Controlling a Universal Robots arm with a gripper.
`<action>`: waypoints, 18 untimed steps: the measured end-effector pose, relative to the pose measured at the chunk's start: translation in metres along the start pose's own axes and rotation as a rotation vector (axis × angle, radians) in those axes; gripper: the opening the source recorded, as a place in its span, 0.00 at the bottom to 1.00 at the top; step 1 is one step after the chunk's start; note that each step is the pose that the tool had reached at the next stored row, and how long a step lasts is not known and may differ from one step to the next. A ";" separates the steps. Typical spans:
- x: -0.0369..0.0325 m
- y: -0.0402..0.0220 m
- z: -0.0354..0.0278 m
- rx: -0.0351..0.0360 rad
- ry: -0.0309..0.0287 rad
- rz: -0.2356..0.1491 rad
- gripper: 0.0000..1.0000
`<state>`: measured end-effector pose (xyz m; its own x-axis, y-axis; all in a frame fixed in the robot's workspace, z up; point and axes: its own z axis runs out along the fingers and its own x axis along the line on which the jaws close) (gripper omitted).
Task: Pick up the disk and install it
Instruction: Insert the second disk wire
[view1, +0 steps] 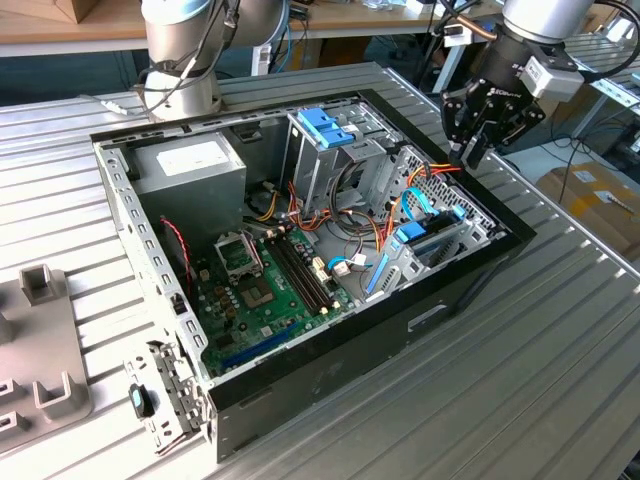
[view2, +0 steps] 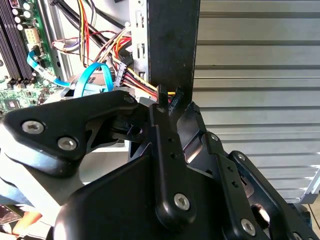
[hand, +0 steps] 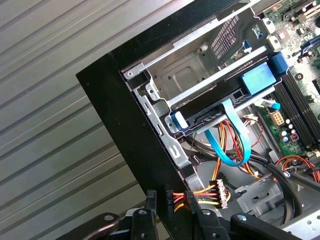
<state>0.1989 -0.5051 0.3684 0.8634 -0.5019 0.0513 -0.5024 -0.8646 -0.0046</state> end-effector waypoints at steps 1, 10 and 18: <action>0.0000 0.0000 0.0000 0.0000 0.0000 0.000 0.34; -0.0001 -0.0001 0.0009 -0.0001 0.0001 0.000 0.21; -0.0001 -0.0001 0.0012 0.0000 0.0000 0.000 0.21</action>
<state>0.1989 -0.5050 0.3672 0.8634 -0.5019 0.0514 -0.5024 -0.8646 -0.0045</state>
